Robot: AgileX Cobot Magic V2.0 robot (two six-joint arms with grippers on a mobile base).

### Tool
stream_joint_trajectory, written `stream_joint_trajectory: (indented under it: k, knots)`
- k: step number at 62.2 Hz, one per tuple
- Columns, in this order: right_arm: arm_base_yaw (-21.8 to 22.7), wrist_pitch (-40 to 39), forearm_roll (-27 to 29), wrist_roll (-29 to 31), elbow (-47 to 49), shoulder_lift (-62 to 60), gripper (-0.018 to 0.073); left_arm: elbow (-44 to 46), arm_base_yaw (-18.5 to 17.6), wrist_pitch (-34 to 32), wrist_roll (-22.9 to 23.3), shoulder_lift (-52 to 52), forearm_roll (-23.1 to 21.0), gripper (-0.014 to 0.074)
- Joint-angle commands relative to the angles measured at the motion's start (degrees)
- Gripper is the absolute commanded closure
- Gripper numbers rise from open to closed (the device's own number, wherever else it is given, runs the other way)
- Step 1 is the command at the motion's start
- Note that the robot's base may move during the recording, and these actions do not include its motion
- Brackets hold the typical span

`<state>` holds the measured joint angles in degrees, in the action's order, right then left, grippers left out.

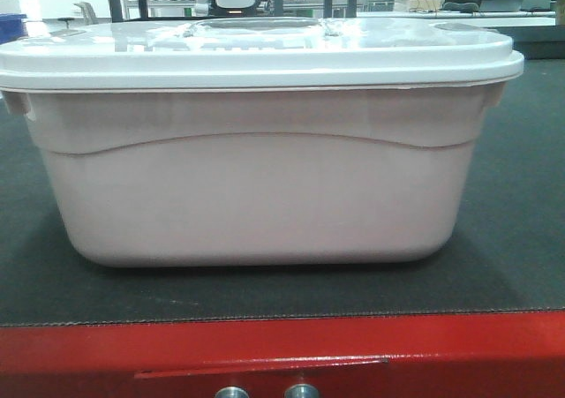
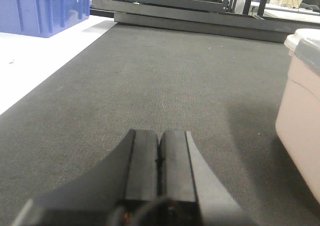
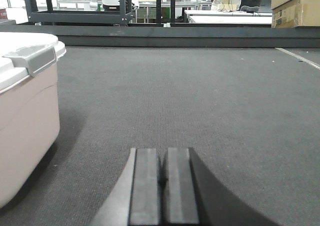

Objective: Grab white bin and place on right shelf
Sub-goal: 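Move both grippers down to the short ends of the pink bin's lid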

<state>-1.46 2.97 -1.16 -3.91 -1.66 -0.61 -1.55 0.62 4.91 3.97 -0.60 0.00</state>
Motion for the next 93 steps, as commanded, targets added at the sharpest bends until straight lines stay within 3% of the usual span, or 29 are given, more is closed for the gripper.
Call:
stream_joint_trajectory:
  k: [1,48,52,69,74,82,93]
  knots:
    - [0.24,-5.29,0.0,0.04,0.05,-1.04,0.0491,-0.07,-0.16,-4.91,0.29,-0.74,0.0,0.0715]
    - [0.24,-5.39,0.0,0.04,0.05,-1.05,0.0491,-0.07,-0.16,-5.83,0.29,-0.74,0.0,0.0715]
    - [0.24,-5.39,0.0,0.04,0.05,-1.05,0.0491,-0.07,-0.16,-4.91,0.29,-0.63,-1.98,0.0715]
    - [0.24,-13.02,0.14,0.04,3.44,-1.05,0.0491,2.43,-0.16,-15.48,0.29,-0.41,-3.2,0.0715]
    - [0.24,-12.9,0.14,0.04,7.65,-0.7,0.0491,6.5,-0.16,-12.94,0.14,-0.41,-1.49,0.0715]
    - [0.24,-9.48,0.14,0.04,16.92,2.68,0.0491,15.57,-0.16,-7.21,0.14,1.02,4.73,0.0709]
    - [0.24,-5.35,0.14,0.04,26.05,11.54,0.0482,26.57,-1.49,-0.59,0.14,8.37,5.14,0.0694]
